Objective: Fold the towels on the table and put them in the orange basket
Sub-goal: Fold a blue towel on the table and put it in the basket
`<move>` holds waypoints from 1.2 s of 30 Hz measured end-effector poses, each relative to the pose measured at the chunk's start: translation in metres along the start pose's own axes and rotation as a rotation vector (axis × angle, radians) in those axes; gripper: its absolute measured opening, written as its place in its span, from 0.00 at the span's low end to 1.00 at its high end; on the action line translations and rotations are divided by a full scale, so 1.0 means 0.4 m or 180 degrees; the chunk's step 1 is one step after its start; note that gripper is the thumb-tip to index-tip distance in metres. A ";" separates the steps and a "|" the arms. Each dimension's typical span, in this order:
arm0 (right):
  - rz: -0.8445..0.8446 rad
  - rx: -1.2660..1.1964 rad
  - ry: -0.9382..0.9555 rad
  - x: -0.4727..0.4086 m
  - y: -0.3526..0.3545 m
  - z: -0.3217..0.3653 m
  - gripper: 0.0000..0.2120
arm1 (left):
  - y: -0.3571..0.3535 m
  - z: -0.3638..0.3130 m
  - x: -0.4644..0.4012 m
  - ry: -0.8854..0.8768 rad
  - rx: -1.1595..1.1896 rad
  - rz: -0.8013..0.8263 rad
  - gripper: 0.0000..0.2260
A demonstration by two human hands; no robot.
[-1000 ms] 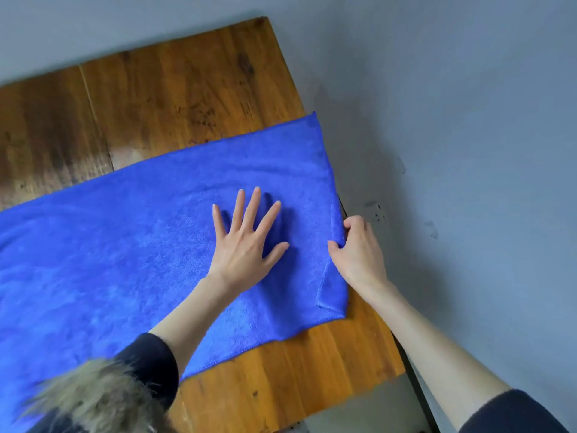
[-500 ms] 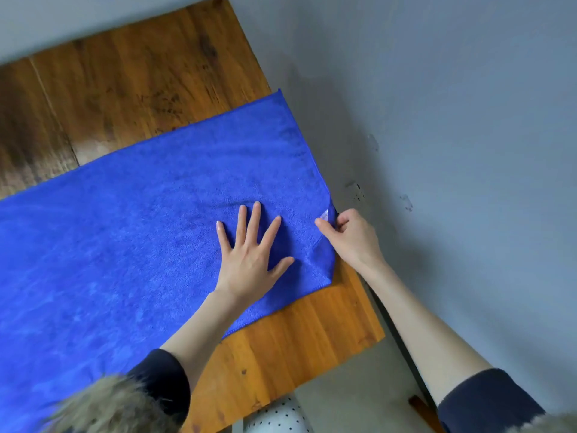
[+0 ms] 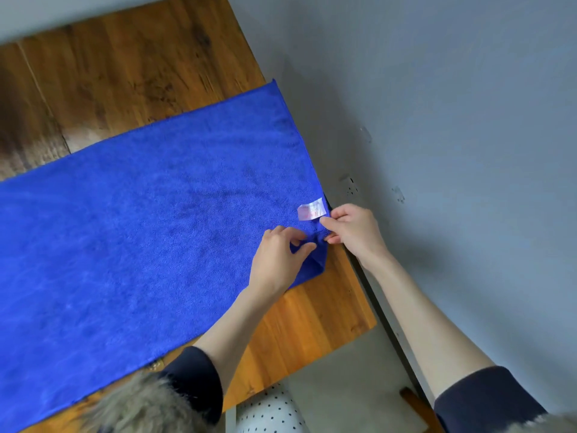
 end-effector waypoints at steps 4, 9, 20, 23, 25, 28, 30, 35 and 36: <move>0.0095 0.0227 0.0109 -0.002 -0.016 0.034 0.06 | 0.021 0.024 -0.003 0.0189 0.0160 0.0092 0.03; -0.0261 0.1041 0.0585 -0.044 -0.010 0.168 0.11 | 0.070 0.060 0.034 0.0181 0.0235 -0.0022 0.02; -0.0635 0.1798 0.0889 -0.290 -0.055 0.453 0.17 | 0.118 0.140 0.076 0.0297 0.0619 -0.0130 0.04; -0.0666 0.1788 0.0709 -0.319 -0.067 0.463 0.15 | 0.118 0.155 0.084 0.0343 0.0776 -0.0073 0.05; -0.0680 0.1749 0.0607 -0.326 -0.071 0.465 0.14 | 0.123 0.169 0.087 0.0422 0.0865 -0.0070 0.05; -0.0717 0.1666 0.0692 -0.307 -0.083 0.482 0.11 | 0.136 0.181 0.094 0.0447 0.0955 -0.0054 0.05; -0.0699 0.1642 0.0842 -0.279 -0.102 0.503 0.10 | 0.149 0.189 0.101 0.0461 0.1010 -0.0055 0.05; -0.0488 0.1694 0.1280 -0.182 -0.189 0.577 0.07 | 0.220 0.214 0.139 0.0432 0.1047 -0.0198 0.06; -0.0471 0.1709 0.1365 -0.157 -0.210 0.595 0.07 | 0.238 0.223 0.152 0.0424 0.1046 -0.0228 0.06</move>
Point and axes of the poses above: each hand's wrist, its own x-axis away from the middle knuckle, its own y-axis out of the back of the hand, z = x × y, the point moved 10 cm from there along -x, towards the middle knuckle, and after that the axes turned 5 degrees about z, right-handed, at the moved point
